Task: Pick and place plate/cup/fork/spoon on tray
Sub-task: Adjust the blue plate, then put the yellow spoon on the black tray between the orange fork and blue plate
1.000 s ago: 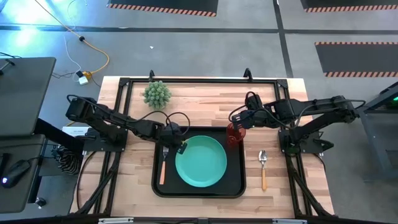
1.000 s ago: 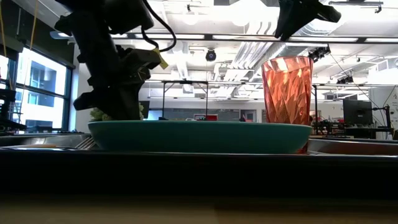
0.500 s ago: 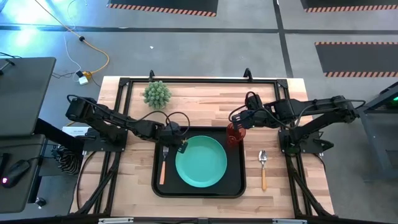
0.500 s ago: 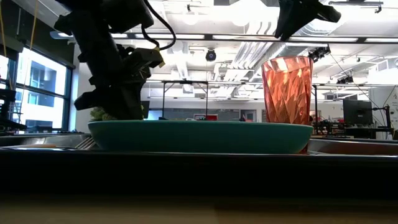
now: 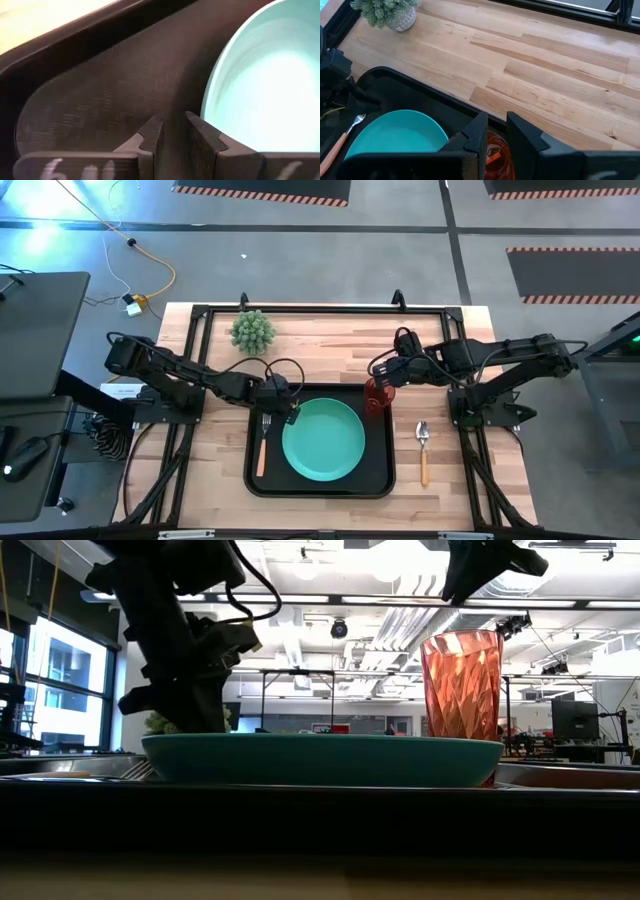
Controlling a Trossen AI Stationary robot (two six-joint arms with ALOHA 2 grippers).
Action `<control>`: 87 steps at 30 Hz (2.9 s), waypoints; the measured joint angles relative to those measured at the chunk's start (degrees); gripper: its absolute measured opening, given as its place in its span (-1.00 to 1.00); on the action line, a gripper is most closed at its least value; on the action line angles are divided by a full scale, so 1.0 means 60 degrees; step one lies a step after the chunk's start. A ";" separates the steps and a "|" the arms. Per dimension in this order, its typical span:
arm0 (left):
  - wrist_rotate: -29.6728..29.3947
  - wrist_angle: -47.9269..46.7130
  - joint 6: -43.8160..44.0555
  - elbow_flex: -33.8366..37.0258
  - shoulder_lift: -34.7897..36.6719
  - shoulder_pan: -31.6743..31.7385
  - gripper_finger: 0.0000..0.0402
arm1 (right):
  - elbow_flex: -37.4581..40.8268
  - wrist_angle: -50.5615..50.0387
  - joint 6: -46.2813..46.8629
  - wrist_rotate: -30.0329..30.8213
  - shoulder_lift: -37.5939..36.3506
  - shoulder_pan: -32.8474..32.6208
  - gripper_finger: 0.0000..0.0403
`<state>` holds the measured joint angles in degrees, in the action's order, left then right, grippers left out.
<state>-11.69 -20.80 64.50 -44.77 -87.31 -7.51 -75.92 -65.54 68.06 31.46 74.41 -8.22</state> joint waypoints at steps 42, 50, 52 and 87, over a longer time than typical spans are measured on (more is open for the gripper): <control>0.0533 0.0391 0.0345 0.0000 -0.0231 -0.0226 -0.68 | -0.0003 -0.0117 0.0156 -0.0228 0.0000 -0.0001 -0.69; 0.0492 -0.0173 -0.0383 -0.0004 0.0886 0.0133 -0.68 | -0.0025 0.0038 0.0692 -0.1359 0.0000 -0.0357 -0.69; 0.0420 -0.0300 -0.0585 -0.0004 0.1211 0.0197 -0.68 | -0.0025 0.0040 0.1079 -0.1352 0.0000 -0.0647 -0.69; -0.0261 -0.0550 -0.3635 0.0000 0.4586 0.0750 -0.68 | -0.0025 -0.2450 1.0342 -0.5090 0.1104 -0.6562 -0.73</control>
<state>-13.26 -24.10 42.69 -44.77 -59.79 -3.01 -76.07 -80.24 130.11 0.92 81.04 -47.59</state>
